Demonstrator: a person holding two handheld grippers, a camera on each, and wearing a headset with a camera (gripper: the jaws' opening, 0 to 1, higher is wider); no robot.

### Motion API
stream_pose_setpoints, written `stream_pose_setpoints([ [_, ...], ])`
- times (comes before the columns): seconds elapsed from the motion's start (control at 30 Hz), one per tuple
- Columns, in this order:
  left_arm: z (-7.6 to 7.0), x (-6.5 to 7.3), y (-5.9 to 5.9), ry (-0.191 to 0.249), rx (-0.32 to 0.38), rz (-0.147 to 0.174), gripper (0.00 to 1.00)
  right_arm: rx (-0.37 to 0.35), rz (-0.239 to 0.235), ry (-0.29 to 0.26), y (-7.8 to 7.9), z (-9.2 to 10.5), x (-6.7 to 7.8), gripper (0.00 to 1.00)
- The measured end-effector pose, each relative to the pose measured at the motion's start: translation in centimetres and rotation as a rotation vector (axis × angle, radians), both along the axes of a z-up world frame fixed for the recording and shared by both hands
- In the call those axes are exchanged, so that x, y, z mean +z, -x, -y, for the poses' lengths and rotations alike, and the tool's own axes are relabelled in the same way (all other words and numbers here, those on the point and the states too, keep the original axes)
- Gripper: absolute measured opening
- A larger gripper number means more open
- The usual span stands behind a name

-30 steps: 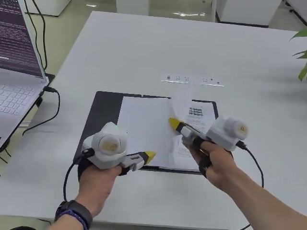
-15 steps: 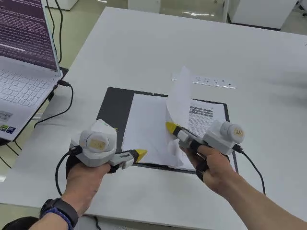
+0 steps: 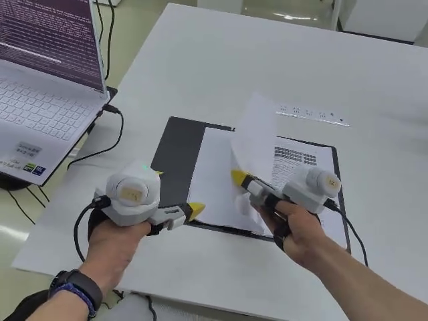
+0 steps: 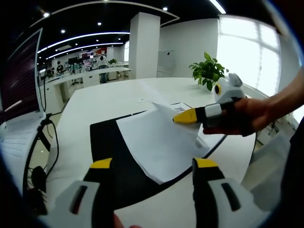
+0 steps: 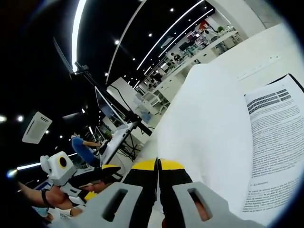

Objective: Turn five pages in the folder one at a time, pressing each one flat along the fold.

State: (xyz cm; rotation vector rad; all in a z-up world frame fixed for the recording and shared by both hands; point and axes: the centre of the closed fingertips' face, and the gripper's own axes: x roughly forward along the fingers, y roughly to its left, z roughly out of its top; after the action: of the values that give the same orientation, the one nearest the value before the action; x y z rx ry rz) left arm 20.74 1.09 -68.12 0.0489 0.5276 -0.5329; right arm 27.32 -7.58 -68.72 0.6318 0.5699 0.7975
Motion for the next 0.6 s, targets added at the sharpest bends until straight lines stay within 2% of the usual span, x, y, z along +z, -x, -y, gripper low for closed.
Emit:
stream_pose_setpoints([
  [0.4, -1.5, 0.0, 0.7, 0.017, 0.030, 0.002, 0.65, 0.062, -0.038, 0.025, 1.0, -3.2, -1.9, 0.00],
  [0.6, -2.1, -0.1, 0.7, 0.031, 0.042, -0.001, 0.65, 0.078, -0.066, 0.042, 1.3, -4.0, -3.2, 0.00],
])
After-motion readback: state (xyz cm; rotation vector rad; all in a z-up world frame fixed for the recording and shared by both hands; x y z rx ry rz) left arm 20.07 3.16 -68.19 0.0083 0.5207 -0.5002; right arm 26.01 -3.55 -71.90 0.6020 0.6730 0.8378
